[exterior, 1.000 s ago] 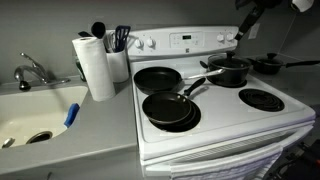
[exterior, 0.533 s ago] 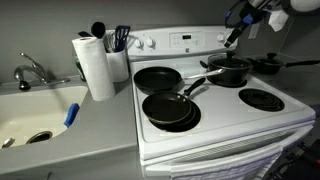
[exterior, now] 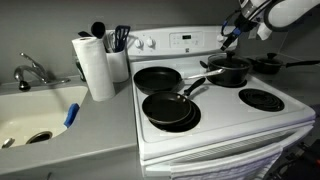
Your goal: Press the button on the stove then put the lid on the stove then press the button on the stove
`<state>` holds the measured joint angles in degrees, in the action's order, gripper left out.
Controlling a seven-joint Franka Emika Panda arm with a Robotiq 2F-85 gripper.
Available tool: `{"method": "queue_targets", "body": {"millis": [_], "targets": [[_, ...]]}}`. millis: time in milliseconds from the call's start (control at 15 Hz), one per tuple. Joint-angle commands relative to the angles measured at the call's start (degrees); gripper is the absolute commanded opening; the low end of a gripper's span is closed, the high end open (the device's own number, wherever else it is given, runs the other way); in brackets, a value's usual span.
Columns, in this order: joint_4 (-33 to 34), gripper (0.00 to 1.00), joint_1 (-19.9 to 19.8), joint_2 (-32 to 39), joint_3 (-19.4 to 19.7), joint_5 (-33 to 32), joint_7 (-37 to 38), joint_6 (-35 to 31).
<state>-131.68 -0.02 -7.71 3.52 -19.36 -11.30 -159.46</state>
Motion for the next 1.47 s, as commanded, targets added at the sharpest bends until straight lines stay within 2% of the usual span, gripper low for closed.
{"method": "queue_targets", "body": {"millis": [0, 67, 133, 267, 533, 800, 867, 1067, 1400], "targets": [[5.87, 1.00, 0.03, 6.76, -0.15, 4.11, -3.86, -3.49], [7.43, 0.94, 0.36, 8.33, -0.45, 5.66, -4.96, -3.82], [8.75, 0.74, 0.46, 9.65, -0.75, 7.12, -5.92, -4.01], [11.43, 0.60, 1.00, 11.90, -0.61, 9.21, -7.60, -3.45], [16.97, 0.32, -0.23, 15.28, -1.14, 7.33, -7.17, -2.11], [21.35, 0.04, -0.50, 18.46, -1.13, 11.83, -10.54, -3.65], [22.34, 0.00, -0.80, 19.39, -1.43, 13.49, -11.70, -3.89], [25.34, 0.00, -1.40, 22.06, -1.97, 17.80, -15.32, -3.39], [29.48, 0.00, -2.33, 25.62, -1.91, 20.42, -19.89, -2.67]]}}
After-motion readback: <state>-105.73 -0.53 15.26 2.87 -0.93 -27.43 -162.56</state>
